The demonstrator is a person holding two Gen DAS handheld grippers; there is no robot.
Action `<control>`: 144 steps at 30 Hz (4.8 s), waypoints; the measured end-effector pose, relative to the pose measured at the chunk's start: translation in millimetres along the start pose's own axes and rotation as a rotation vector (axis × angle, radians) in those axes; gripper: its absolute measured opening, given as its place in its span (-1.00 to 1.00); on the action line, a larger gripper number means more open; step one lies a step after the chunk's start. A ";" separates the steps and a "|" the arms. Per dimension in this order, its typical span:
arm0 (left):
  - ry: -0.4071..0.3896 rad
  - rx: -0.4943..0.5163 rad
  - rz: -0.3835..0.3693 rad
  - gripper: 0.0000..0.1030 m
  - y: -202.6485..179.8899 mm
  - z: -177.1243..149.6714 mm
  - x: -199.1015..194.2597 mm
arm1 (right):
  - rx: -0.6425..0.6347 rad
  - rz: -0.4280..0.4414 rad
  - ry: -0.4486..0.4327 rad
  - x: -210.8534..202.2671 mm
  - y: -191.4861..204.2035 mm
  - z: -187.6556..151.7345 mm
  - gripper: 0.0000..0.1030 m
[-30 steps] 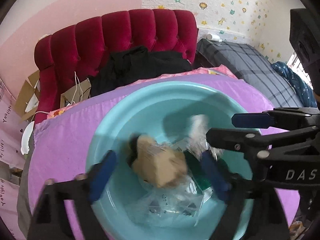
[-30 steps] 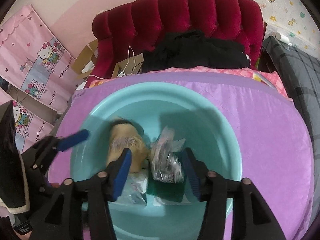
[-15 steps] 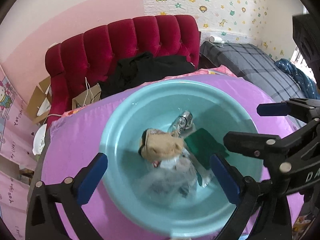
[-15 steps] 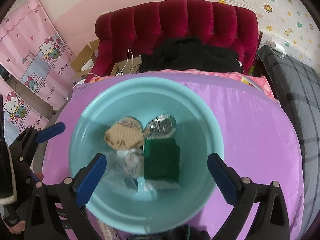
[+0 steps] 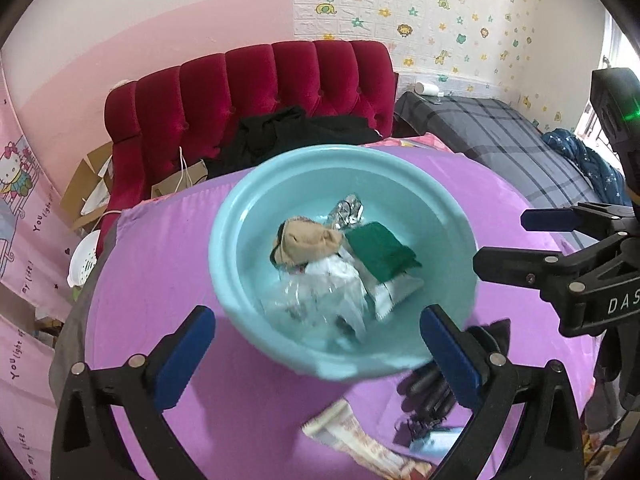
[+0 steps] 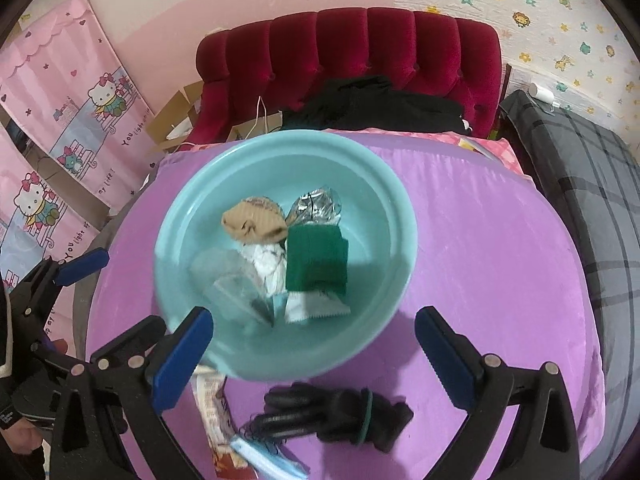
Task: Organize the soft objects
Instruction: 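Withdraw both tools from the basin back over the table, then grasp the blue face mask with the right gripper while the left gripper grasps the snack wrapper, then carry the mask with the right gripper while the left gripper carries the snack wrapper over the basin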
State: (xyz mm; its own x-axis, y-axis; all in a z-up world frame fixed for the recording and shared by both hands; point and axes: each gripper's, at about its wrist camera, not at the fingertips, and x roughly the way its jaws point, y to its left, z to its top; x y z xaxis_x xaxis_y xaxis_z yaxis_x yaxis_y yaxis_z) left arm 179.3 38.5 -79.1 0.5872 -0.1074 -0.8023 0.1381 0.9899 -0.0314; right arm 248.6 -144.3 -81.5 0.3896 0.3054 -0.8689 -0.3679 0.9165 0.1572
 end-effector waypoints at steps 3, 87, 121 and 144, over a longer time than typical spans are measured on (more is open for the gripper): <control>-0.004 -0.003 -0.001 1.00 -3.8 -9.2 -10.0 | -0.006 -0.007 -0.007 -9.9 2.1 -12.5 1.00; 0.141 -0.092 -0.012 1.00 -59.4 -185.8 -14.0 | -0.143 0.208 0.159 23.4 23.5 -190.1 -0.64; 0.263 -0.228 -0.062 -0.48 -43.0 -177.7 40.1 | -0.051 0.100 0.105 -5.4 -10.2 -203.0 -0.64; 0.160 -0.100 -0.049 -0.55 -58.8 -182.2 -25.0 | -0.107 0.112 0.098 -13.1 18.4 -195.3 -0.64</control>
State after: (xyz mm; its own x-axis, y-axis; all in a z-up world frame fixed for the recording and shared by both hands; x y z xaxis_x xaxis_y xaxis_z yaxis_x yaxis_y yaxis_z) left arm 11.2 -0.3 -165.8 0.4468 -0.1474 -0.8824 0.0786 0.9890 -0.1254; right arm 71.9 -181.9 -158.9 0.2586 0.3726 -0.8912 -0.4945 0.8436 0.2092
